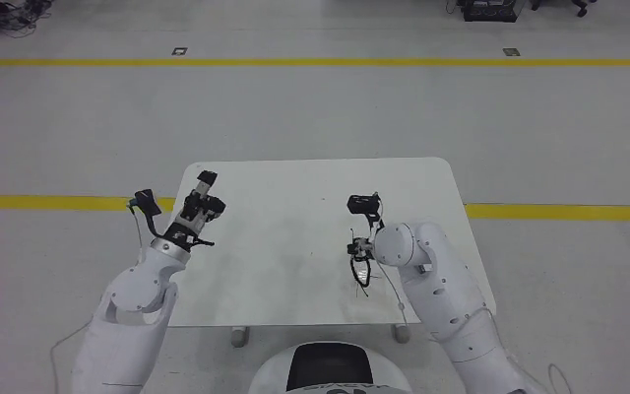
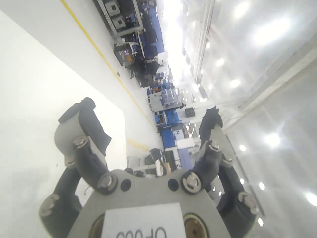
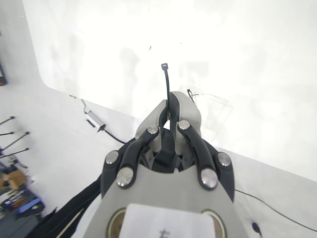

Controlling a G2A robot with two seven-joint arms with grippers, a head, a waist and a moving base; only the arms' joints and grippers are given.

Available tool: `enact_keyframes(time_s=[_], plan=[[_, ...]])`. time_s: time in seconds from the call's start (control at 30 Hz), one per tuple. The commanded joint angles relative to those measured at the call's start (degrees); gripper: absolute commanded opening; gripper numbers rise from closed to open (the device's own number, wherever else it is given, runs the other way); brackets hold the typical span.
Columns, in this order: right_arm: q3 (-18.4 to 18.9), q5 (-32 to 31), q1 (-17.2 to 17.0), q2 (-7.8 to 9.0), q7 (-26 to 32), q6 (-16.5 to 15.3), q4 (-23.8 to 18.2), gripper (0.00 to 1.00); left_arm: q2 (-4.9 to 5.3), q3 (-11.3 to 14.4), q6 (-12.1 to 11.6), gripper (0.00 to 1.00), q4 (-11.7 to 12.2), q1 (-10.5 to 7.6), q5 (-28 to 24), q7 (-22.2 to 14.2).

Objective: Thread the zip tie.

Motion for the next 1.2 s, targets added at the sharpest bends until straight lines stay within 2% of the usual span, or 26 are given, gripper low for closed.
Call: enact_keyframes(time_s=[0.0, 0.07, 0.1, 0.13, 0.17, 1.17], plan=[[1.13, 3.39, 1.68, -0.78, 0.09, -0.18, 3.06, 0.00, 0.24, 0.07, -4.10, 1.00, 1.35, -0.66, 3.84, -2.40], [2.44, 7.06, 2.97, -1.69, 0.40, -0.18, 6.11, 0.00, 0.37, -0.01, -6.95, 1.00, 2.78, -1.23, 4.80, -3.76], [3.57, 11.05, 3.93, -2.40, 0.31, -0.18, 7.92, 0.00, 0.47, 0.06, -9.44, 1.00, 3.59, -1.65, 4.55, -5.50], [3.98, 12.59, 4.33, -2.72, -0.08, -0.18, 8.78, 0.00, 0.58, -0.45, -10.03, 1.00, 4.55, -2.02, 4.78, -6.22], [3.98, 12.59, 4.33, -2.72, -0.08, -0.18, 8.78, 0.00, 0.67, -0.97, -10.03, 1.00, 5.11, -2.37, 5.85, -5.83], [3.98, 12.59, 4.33, -2.72, -0.08, -0.18, 8.78, 0.00, 0.67, -0.97, -10.03, 1.00, 5.11, -2.37, 5.85, -5.83]])
